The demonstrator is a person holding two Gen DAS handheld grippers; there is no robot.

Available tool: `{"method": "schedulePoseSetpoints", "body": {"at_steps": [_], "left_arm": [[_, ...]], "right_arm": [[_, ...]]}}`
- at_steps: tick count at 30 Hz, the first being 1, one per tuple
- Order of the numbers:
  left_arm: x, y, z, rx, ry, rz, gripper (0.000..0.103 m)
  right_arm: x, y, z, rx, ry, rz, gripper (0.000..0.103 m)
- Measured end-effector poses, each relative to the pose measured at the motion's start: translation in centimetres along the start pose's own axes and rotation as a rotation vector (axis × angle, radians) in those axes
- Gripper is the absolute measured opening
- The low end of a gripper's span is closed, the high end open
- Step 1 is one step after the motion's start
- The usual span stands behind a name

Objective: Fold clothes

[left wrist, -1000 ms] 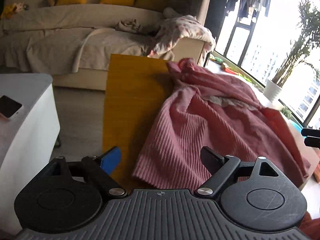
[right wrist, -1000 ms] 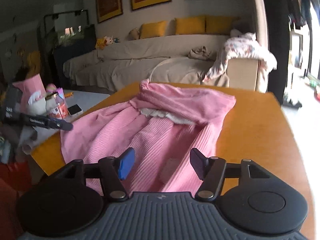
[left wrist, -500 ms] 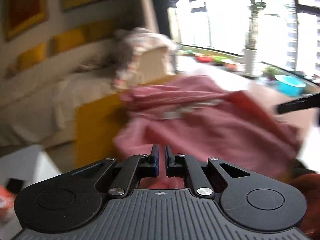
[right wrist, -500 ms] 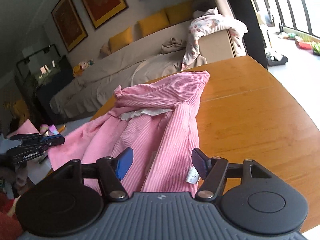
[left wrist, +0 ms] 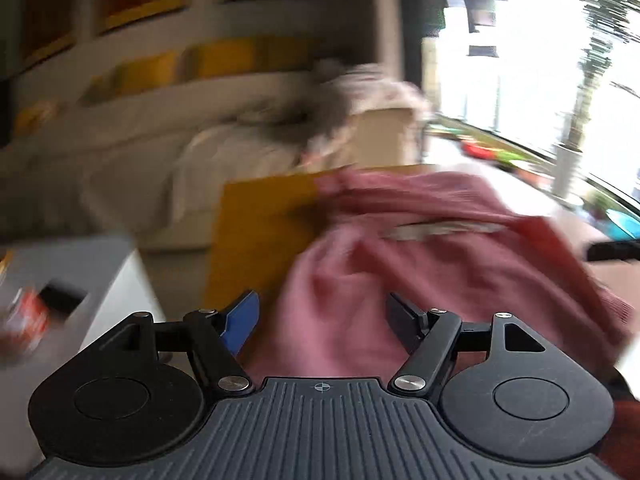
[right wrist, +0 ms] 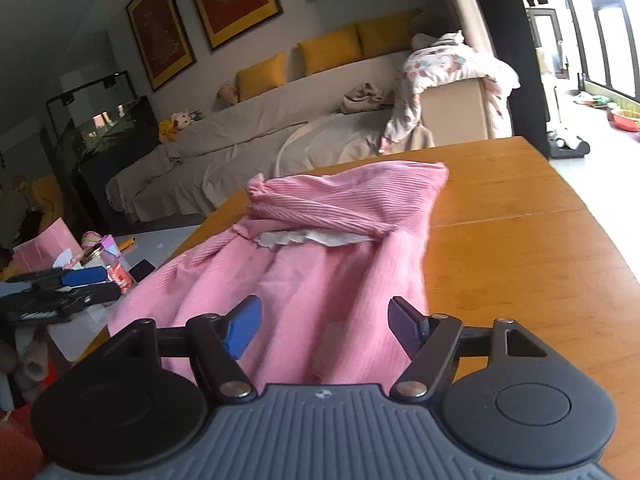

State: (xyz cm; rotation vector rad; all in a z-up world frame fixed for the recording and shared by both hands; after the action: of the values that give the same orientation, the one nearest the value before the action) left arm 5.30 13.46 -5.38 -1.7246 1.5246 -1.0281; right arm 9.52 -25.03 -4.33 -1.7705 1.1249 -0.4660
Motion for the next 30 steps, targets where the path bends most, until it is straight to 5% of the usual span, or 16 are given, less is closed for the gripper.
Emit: {"method": "schedulePoseSetpoints", "body": {"at_steps": [5, 8, 10, 15, 21, 24, 27, 30], "left_arm": [[-0.7, 1.1, 3.2, -0.088, -0.011, -0.02, 0.076], [-0.3, 1.8, 4.3, -0.096, -0.007, 0.024, 0.062], [0.3, 1.8, 4.5, -0.083, 0.003, 0.065, 0.006], [4.3, 0.6, 3.1, 0.018, 0.014, 0.364, 0.007], [8.8, 2.9, 1.4, -0.079, 0.184, 0.632, 0.007], [9.3, 3.9, 0.8, -0.102, 0.237, 0.642, 0.008], [8.6, 3.6, -0.2, -0.101, 0.284, 0.571, 0.011], [7.7, 2.8, -0.4, -0.096, 0.321, 0.519, 0.013]], "right_arm": [[-1.2, 0.8, 1.0, -0.016, -0.031, 0.008, 0.073], [-1.1, 1.1, 0.7, -0.012, -0.029, 0.023, 0.073], [-1.1, 0.7, 0.4, -0.012, -0.029, 0.006, 0.073], [-2.2, -2.7, 1.0, -0.006, -0.061, -0.111, 0.074], [-5.6, -6.8, 2.8, 0.034, -0.143, -0.221, 0.074], [-8.2, -8.6, 4.8, 0.027, -0.204, -0.292, 0.073], [-10.3, -10.0, 8.1, -0.038, -0.283, -0.281, 0.05], [-12.1, -10.1, 12.3, -0.137, -0.335, -0.259, 0.049]]}}
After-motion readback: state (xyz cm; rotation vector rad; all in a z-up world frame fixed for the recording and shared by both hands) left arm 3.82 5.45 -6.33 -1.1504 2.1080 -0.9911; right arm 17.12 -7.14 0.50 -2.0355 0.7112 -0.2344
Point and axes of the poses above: each gripper's, at about its wrist camera, not at the fingertips, and z roughly the way its jaws point, x to its right, y to its underside, the point moved 2 cm from there along z, roughly the way its jaws point, and after that the axes turned 11 degrees about -z, right-handed, at the moved point
